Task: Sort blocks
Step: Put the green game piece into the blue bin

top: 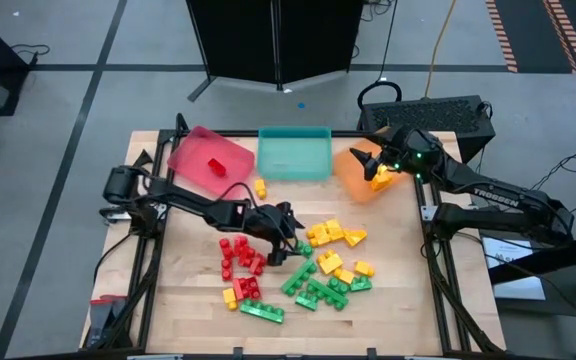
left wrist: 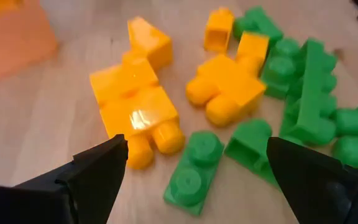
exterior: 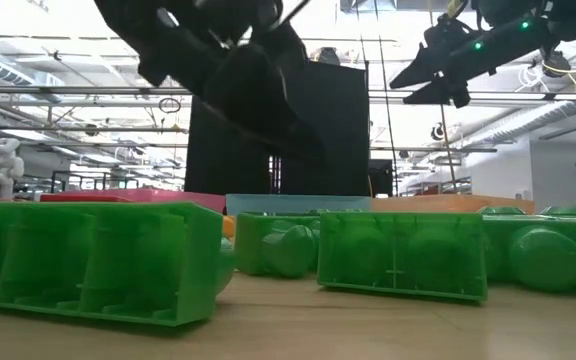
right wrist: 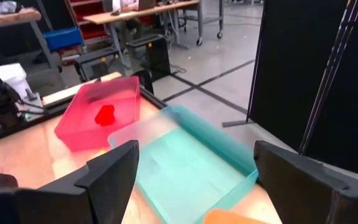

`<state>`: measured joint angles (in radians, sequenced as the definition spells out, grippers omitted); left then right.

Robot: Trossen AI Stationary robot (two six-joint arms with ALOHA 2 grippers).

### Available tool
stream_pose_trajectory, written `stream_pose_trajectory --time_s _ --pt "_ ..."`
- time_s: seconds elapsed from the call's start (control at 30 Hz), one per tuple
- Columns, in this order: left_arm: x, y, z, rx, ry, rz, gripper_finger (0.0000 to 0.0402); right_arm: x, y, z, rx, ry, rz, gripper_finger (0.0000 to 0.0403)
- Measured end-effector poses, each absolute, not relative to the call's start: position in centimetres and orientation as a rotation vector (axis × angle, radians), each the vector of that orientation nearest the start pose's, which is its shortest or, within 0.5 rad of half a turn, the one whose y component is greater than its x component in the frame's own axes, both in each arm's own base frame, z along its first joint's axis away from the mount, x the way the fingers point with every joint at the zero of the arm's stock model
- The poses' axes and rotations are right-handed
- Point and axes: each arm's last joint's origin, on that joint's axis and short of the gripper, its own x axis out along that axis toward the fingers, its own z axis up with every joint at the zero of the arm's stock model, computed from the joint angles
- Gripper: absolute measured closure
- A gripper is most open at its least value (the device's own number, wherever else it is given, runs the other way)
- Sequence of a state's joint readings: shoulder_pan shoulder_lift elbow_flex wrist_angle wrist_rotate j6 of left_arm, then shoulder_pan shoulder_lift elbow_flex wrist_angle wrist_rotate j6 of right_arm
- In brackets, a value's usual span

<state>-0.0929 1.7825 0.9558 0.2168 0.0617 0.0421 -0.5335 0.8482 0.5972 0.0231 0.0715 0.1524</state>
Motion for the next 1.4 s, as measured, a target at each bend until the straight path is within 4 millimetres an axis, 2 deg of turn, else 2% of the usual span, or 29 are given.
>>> stream_pose_trajectory --time_s 0.37,0.57,1.0,1.33,1.4 --pt "37.4 -3.9 12.6 0.051 0.644 -0.217 0.0017 16.3 -9.9 27.5 0.218 0.201 -0.623 0.0088" --pt "37.5 -3.9 11.2 0.042 0.679 -0.24 0.0029 16.3 -9.9 27.4 0.224 0.2 -0.623 0.0088" --pt "37.7 -3.2 10.3 0.043 0.696 -0.145 0.0131 16.3 -9.9 27.4 0.254 0.195 -0.627 0.0088" --pt "37.8 -2.9 10.4 0.014 0.695 -0.135 0.0251 16.3 -9.9 27.4 0.276 0.189 -0.63 0.0088" --pt "37.8 -2.9 10.4 0.005 0.695 -0.145 0.0262 16.3 -9.9 27.4 0.277 0.189 -0.63 0.0088"
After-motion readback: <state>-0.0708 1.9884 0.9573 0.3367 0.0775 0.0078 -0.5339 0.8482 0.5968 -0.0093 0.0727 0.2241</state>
